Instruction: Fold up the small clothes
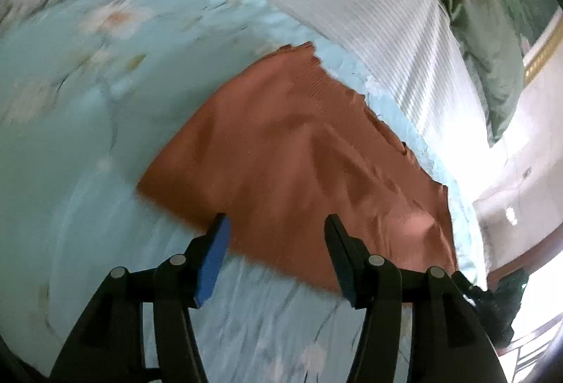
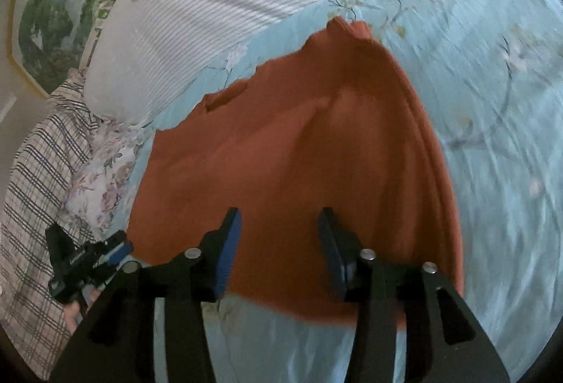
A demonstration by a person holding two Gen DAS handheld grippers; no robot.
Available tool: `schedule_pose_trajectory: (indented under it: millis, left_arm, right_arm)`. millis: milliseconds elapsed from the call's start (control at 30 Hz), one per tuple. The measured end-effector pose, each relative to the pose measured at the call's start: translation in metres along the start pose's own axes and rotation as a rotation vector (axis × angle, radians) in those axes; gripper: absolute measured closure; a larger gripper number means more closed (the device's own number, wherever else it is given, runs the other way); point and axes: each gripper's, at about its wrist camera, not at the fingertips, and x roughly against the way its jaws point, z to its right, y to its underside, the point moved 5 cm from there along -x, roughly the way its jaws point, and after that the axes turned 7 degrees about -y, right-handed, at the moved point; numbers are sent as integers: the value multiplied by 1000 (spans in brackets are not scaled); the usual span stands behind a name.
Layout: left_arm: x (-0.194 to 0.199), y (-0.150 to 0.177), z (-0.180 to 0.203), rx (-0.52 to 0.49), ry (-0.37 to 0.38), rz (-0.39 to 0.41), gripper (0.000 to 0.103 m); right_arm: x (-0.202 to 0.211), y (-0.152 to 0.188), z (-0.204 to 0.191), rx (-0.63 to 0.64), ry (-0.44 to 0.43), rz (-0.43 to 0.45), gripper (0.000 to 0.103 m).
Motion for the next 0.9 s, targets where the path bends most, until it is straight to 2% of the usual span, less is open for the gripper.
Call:
schedule_pose_trajectory:
  millis: [233, 400, 567, 767, 833, 867, 900]
  left_arm:
    - [-4, 21, -26, 94, 28, -47, 45]
    - [-16, 14, -25, 142, 52, -31, 42]
    - [-33, -5, -25, 188, 34, 1, 43]
    - [-48, -32, -26, 228, -1, 36, 54]
    - [-51, -38, -26, 234, -2, 39, 69]
    - [-52, -39, -25, 235, 3, 38, 73]
    - [-53, -40, -24, 230, 12, 36, 84]
  right_arm:
    - [9, 18, -11, 2, -8, -12, 52]
    - [12, 21, -16, -2, -18, -12, 48]
    - [10, 18, -19, -4, -24, -13, 47]
    - [3, 13, -18, -24, -29, -21, 47]
    - [1, 12, -17, -26, -33, -28, 47]
    - [0, 11, -17, -27, -35, -32, 47]
    - [-1, 10, -18, -28, -37, -33, 47]
